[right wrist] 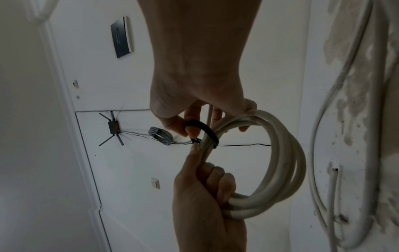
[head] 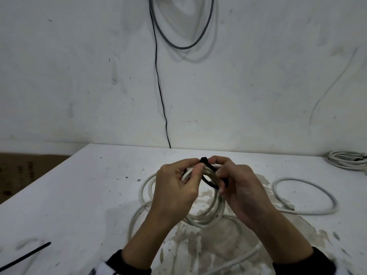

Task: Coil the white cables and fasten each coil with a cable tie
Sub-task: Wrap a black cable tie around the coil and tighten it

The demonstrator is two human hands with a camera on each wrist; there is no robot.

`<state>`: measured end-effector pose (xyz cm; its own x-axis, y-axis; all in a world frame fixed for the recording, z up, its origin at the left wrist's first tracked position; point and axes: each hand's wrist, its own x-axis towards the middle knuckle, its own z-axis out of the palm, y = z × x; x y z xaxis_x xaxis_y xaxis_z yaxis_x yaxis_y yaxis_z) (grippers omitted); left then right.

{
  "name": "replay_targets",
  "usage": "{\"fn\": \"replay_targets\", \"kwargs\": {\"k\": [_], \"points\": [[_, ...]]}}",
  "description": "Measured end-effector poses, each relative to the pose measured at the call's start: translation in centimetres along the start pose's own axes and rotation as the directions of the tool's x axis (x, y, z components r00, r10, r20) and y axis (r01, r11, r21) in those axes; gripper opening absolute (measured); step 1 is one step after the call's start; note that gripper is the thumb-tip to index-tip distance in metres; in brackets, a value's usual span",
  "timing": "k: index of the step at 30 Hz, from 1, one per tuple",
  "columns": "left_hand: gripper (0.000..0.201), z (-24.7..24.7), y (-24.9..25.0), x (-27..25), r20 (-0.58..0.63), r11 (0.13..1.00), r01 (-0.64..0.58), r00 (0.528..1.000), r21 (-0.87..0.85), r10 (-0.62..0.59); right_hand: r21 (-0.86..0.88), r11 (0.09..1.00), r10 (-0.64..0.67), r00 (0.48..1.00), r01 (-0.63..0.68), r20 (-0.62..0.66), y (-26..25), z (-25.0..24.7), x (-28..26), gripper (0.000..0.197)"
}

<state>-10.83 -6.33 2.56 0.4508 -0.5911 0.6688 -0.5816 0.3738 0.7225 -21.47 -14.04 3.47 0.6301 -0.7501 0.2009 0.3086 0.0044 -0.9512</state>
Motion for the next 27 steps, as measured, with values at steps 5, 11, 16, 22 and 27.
{"fn": "replay_targets", "kwargs": {"k": [5,11,16,22,27], "points": [[0.020,0.1,0.0,-0.2,-0.011,0.999,-0.044,0.999,0.032,0.044,0.008,1.000,0.008,1.000,-0.007,-0.019,0.0,0.1,0.0,0.028],[0.014,0.3,-0.4,-0.6,0.031,0.967,-0.209,0.978,0.144,0.207,0.080,0.996,-0.045,0.998,0.048,-0.044,0.3,-0.1,0.0,0.043],[0.017,0.0,-0.2,-0.5,0.099,0.940,-0.286,0.957,0.183,0.272,-0.030,0.995,-0.098,0.995,0.098,-0.022,0.5,-0.1,-0.1,0.035],[0.017,-1.8,-0.6,0.3,0.144,0.950,-0.253,0.963,0.183,0.229,-0.213,0.973,-0.099,0.994,0.086,-0.054,-0.5,0.1,-0.3,0.013],[0.017,-1.8,-0.6,0.1,0.306,0.941,-0.279,0.928,0.190,0.213,-0.136,0.989,0.057,0.998,-0.058,-0.009,-0.8,-0.7,-0.2,0.014]]}}
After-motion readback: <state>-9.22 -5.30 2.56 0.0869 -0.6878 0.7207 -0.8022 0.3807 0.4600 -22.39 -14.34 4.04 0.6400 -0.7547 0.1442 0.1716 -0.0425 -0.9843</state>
